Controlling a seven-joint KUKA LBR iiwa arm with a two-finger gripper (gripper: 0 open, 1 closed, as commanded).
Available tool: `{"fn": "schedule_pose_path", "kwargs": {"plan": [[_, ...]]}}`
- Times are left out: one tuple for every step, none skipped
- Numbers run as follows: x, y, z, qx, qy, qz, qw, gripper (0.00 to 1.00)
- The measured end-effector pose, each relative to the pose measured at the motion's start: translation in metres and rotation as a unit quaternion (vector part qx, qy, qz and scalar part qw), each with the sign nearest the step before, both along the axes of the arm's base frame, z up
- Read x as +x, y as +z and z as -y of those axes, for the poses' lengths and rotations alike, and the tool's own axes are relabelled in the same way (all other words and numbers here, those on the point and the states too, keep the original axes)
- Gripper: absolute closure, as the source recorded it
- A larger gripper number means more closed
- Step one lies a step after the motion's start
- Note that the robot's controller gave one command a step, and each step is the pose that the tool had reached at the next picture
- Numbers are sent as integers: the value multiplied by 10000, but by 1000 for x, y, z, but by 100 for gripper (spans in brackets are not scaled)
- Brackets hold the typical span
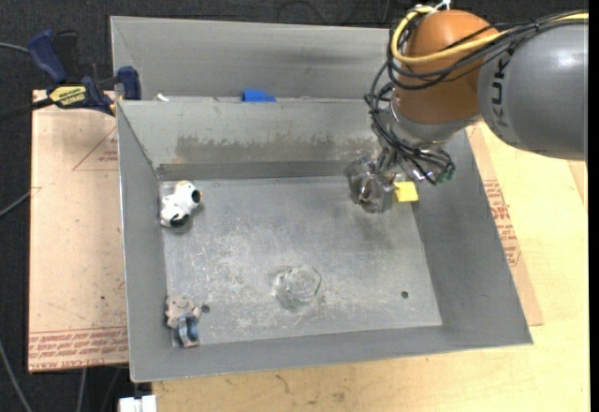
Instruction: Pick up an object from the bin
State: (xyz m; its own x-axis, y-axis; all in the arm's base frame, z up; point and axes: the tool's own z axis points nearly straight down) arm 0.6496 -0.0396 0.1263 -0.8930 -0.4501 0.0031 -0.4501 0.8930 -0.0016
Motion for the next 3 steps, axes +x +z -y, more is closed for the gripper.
{"fn": "schedule_pose_path", "kwargs": {"plan": [[-13,-57,12,20,-42,-1,10000,0],[-11,-55,11,24,-38,24,10000,100],[-11,-55,11,25,-38,23,10000,100]]}}
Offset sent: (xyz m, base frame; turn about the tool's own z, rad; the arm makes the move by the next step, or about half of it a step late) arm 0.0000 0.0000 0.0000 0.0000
